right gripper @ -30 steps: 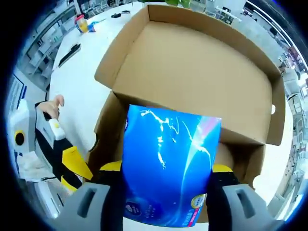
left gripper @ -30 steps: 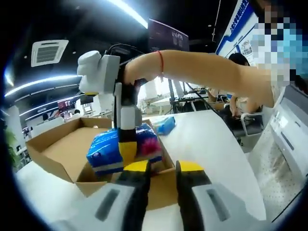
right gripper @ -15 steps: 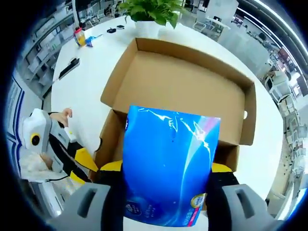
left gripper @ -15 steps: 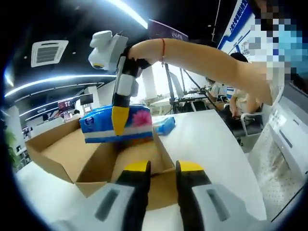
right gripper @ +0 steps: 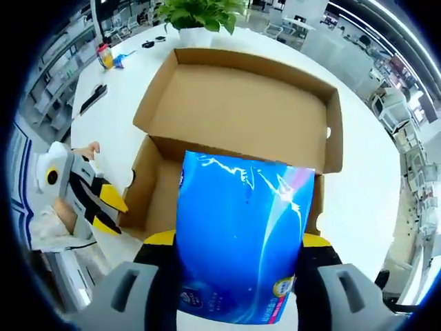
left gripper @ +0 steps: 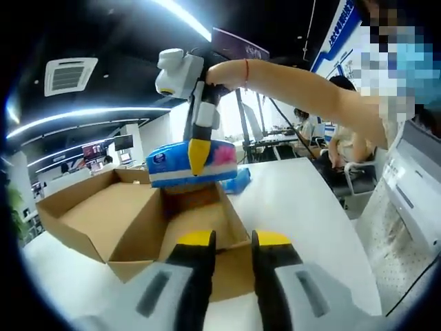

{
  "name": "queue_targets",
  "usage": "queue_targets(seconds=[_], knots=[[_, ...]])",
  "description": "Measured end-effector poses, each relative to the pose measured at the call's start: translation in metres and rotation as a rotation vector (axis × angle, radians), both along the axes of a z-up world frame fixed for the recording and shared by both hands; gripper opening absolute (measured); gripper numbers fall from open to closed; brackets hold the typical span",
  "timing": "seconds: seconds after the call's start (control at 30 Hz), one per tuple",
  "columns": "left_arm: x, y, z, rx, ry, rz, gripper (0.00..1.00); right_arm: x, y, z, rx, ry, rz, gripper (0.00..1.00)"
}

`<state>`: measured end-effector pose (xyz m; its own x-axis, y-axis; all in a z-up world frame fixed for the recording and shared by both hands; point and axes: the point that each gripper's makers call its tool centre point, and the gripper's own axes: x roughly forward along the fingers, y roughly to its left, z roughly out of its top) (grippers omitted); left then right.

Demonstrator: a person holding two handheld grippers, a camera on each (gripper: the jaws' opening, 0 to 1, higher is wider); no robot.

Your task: Operate the shoe box by opening the lid, removing the specified soft item, and placing it in the target area until the item is outside and the box remains undamaged.

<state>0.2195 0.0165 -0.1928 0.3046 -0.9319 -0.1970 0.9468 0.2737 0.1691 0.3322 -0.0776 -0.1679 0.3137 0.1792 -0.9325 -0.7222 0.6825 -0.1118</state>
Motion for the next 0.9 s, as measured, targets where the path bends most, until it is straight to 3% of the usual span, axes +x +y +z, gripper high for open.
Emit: queue_targets(seconds=[0.67, 0.9], knots=[[0.0, -0.001, 0.0, 0.001, -0.003, -0.001, 0.21, -0.025, -0.088, -0.003, -0.023, 0.019, -0.112, 0.66], [0.001, -0.001, 0.0, 0.001, -0.002, 0.0, 0.21, -0.038, -0.122, -0.015, -0.015, 0.056, -0.15, 0.66]])
